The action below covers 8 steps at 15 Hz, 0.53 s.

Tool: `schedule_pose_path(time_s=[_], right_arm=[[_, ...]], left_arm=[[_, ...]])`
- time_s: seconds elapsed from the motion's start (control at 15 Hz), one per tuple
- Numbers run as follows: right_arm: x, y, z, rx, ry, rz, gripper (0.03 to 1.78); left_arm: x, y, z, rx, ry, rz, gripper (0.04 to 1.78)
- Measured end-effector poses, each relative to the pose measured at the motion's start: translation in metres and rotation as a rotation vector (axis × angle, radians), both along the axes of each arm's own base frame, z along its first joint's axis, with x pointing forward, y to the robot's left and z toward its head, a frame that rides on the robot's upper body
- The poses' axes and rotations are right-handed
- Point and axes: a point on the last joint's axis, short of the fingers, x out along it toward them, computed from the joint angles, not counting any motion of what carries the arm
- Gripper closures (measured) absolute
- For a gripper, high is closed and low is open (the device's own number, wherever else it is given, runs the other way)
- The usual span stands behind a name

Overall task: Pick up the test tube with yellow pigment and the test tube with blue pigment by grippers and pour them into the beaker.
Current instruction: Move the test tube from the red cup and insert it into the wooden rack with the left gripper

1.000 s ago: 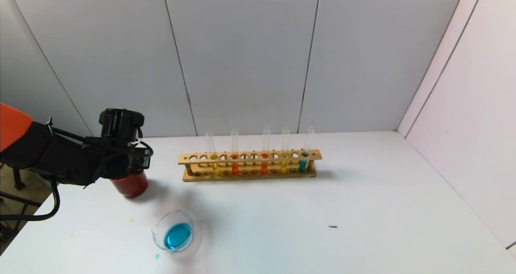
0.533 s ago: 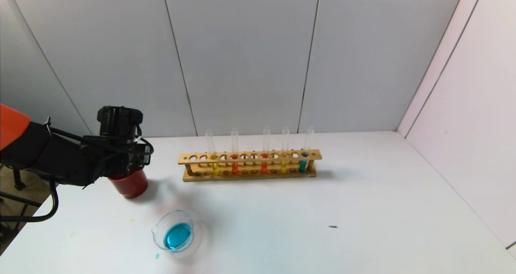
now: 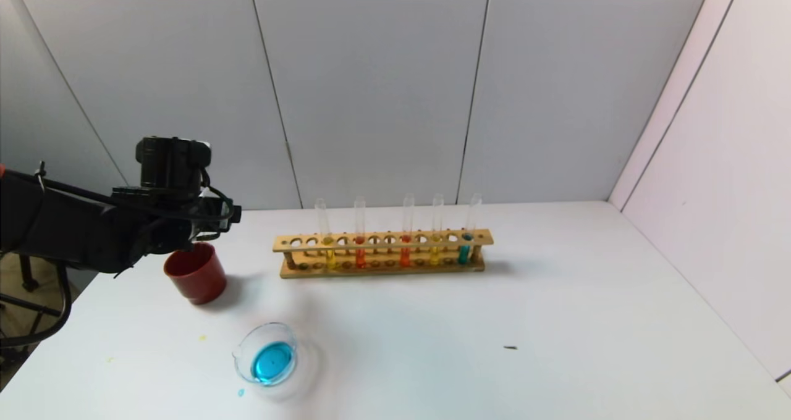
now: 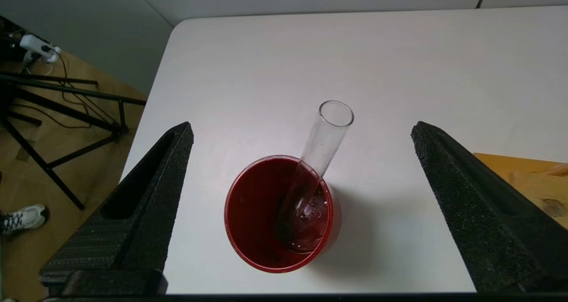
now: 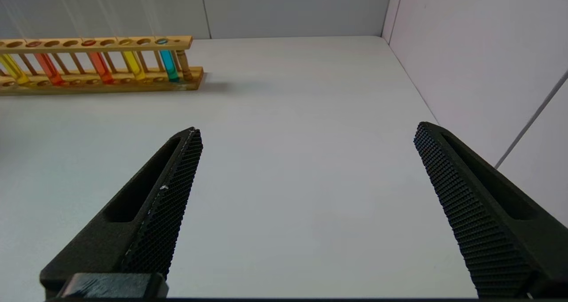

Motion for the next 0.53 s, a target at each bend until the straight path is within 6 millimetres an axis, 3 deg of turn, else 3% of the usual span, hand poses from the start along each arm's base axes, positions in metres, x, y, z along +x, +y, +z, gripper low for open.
schedule_pose_path(time_s=[0.27, 0.53], right_arm=[[0.0, 0.0, 0.0, 0.0, 0.0, 0.0, 0.07], [0.0, 0.0, 0.0, 0.0, 0.0, 0.0, 0.07]], left_arm=[[-0.023, -0.011, 0.024, 0.006, -0.055, -0.043, 0.07], [-0.056, -0.03, 0.031, -0.05, -0.09, -0.095, 0.07]])
